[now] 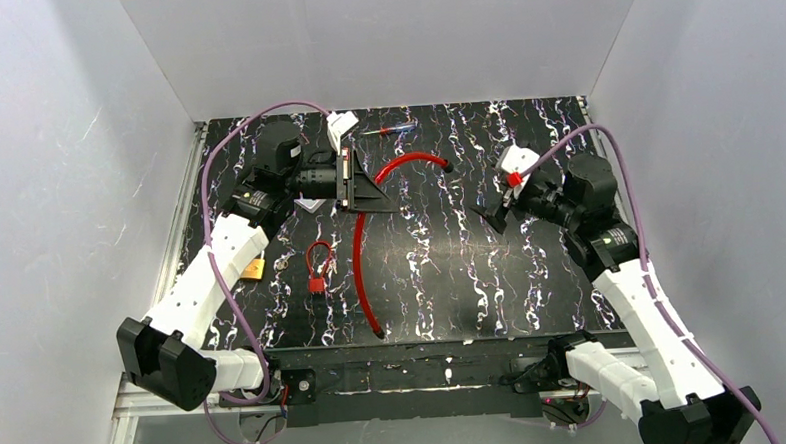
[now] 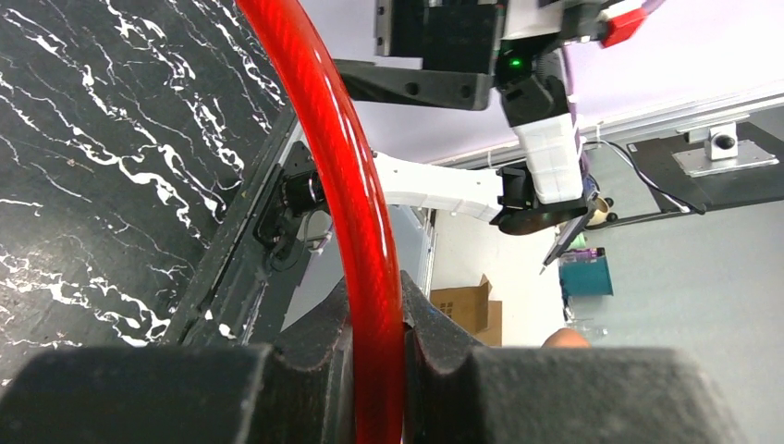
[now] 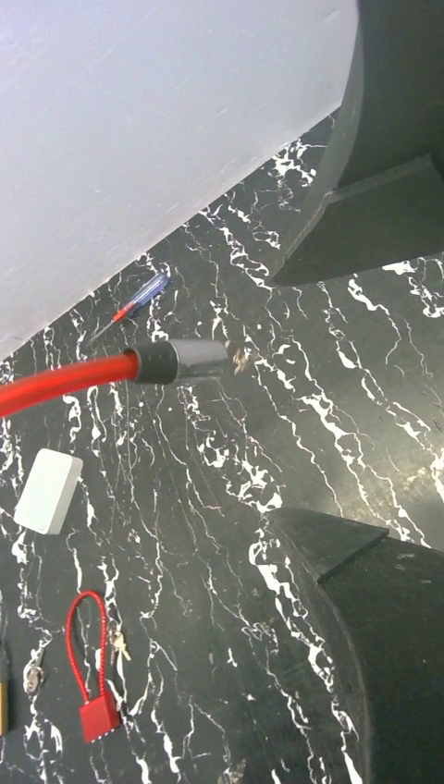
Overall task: Lock with the key
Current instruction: Pick up the lock from the center of the board, then lock the lock.
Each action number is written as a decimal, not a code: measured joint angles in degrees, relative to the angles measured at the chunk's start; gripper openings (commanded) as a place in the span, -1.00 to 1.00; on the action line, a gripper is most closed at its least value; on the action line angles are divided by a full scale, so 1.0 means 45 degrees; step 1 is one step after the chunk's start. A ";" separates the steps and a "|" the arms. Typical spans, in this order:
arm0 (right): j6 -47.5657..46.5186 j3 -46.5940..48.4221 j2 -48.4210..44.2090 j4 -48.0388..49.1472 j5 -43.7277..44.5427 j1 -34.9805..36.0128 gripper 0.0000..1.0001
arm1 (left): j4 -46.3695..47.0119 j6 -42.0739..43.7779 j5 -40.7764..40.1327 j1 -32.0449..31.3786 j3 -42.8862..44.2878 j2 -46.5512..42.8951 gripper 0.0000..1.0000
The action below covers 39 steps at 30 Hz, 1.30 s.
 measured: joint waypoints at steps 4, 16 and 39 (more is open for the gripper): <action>-0.0350 -0.0792 0.0141 0.1156 -0.0335 0.0000 0.86 | 0.0427 -0.0364 0.0311 0.0000 -0.0073 -0.0024 -1.00; -0.0865 -0.2433 0.0554 0.5095 -0.0787 0.0185 0.69 | 0.1122 -0.1025 0.0874 -0.0078 -0.0393 -0.0204 -1.00; -0.2200 -0.3201 0.1394 0.6052 -0.0981 0.0597 -0.97 | 0.0228 0.0549 0.1889 -0.0787 -0.0238 -0.0423 -1.00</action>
